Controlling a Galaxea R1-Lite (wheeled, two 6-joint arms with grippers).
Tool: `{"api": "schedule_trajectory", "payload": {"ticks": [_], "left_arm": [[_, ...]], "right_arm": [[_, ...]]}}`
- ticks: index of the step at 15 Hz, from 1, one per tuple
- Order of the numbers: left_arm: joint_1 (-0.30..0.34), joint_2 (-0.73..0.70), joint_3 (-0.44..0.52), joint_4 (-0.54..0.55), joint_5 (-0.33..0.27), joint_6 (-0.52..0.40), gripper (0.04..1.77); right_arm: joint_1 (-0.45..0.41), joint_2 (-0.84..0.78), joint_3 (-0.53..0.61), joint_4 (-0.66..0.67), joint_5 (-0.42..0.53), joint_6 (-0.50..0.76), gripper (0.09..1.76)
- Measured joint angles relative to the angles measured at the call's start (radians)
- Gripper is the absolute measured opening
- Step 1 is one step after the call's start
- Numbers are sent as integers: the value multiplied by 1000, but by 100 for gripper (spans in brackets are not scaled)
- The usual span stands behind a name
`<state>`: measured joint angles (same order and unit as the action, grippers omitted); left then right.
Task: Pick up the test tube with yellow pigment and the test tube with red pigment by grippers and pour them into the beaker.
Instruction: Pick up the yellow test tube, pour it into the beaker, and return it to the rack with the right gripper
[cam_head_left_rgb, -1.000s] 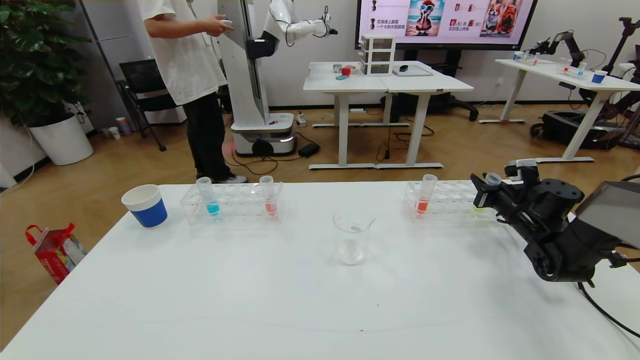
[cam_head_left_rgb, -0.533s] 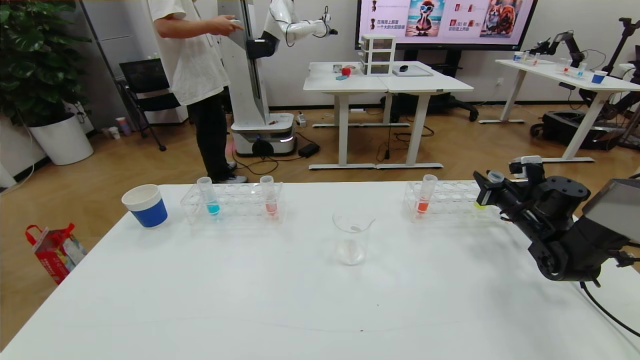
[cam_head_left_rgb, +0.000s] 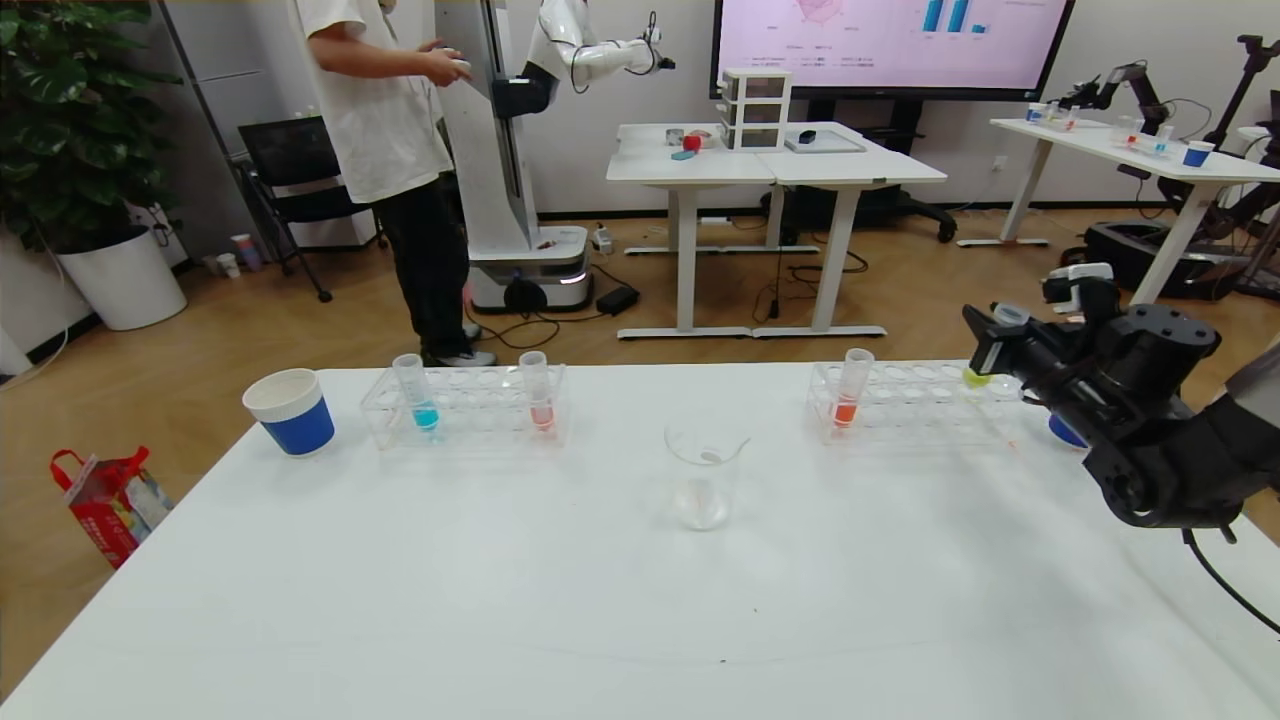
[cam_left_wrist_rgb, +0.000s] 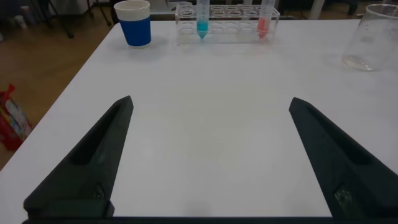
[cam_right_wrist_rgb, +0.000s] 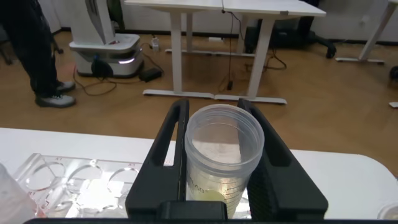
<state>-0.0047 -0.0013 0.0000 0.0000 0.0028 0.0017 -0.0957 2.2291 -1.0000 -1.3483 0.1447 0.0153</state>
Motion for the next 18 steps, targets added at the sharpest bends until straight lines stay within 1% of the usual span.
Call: {"api": "schedule_trajectory", "payload": {"ticks": [3, 5, 9, 12, 15, 18], "left_arm": [[0, 0, 0, 0, 0, 0, 175], [0, 0, 0, 0, 0, 0, 175], [0, 0, 0, 0, 0, 0, 175], [0, 0, 0, 0, 0, 0, 175], [0, 0, 0, 0, 0, 0, 175], [0, 0, 0, 0, 0, 0, 175]], "right_arm": [[-2, -53, -5, 23, 3, -2, 53], [1, -81, -10, 65, 16, -2, 53], [74, -121, -8, 78, 148, -18, 53], [148, -131, -50, 79, 210, -143, 53], [241, -114, -111, 77, 234, -230, 53], [345, -80, -161, 74, 262, -351, 53]]}}
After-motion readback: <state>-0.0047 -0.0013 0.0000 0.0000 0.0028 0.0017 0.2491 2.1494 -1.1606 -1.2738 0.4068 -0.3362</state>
